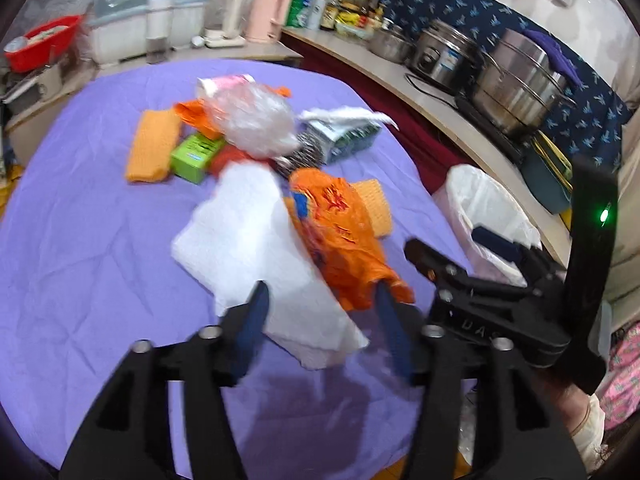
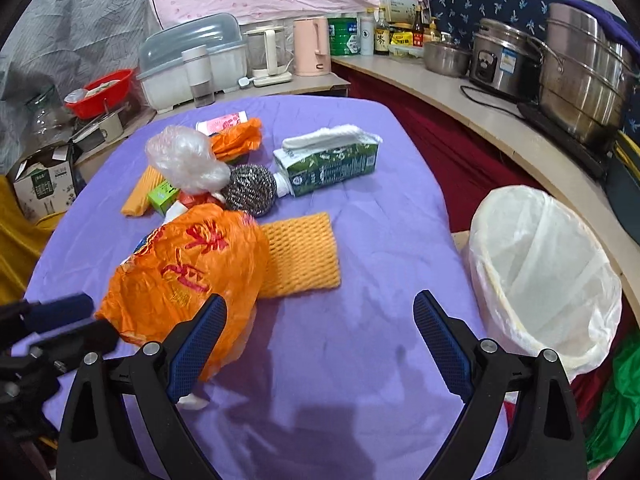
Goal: Collect trash
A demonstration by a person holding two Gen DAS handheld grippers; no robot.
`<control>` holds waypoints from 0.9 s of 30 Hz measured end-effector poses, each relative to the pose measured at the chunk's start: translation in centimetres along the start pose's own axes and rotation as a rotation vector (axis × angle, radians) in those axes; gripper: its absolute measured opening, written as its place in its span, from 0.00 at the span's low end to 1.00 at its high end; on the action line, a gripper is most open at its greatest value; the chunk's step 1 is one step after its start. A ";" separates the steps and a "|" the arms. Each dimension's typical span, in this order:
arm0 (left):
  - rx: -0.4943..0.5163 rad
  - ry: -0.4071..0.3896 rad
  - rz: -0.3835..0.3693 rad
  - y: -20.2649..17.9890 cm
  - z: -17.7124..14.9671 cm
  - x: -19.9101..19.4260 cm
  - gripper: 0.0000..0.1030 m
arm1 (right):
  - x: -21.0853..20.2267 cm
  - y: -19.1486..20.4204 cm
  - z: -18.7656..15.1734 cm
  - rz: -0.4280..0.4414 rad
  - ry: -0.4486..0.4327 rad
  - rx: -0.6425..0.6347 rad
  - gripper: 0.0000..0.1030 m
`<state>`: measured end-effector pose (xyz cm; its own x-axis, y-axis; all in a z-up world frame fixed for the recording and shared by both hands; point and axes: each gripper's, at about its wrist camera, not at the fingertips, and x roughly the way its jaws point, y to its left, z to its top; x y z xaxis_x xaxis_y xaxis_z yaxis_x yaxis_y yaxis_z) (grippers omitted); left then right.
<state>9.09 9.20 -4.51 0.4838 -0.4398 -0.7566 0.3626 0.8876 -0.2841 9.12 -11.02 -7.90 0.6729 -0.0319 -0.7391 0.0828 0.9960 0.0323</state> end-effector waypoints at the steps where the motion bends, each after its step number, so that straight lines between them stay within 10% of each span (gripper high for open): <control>1: -0.007 -0.002 0.010 0.2 0.1 -0.2 0.55 | 0.0 0.0 -0.2 0.009 0.003 -0.001 0.87; 27: -0.110 0.038 0.212 5.7 -1.2 -1.1 0.72 | 0.8 5.3 -0.9 0.260 0.042 -0.032 0.83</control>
<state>9.68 14.93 -6.02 0.5091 -0.2387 -0.8269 0.1662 0.9700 -0.1776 9.46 -5.65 -8.93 0.6371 0.2285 -0.7361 -0.1131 0.9724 0.2040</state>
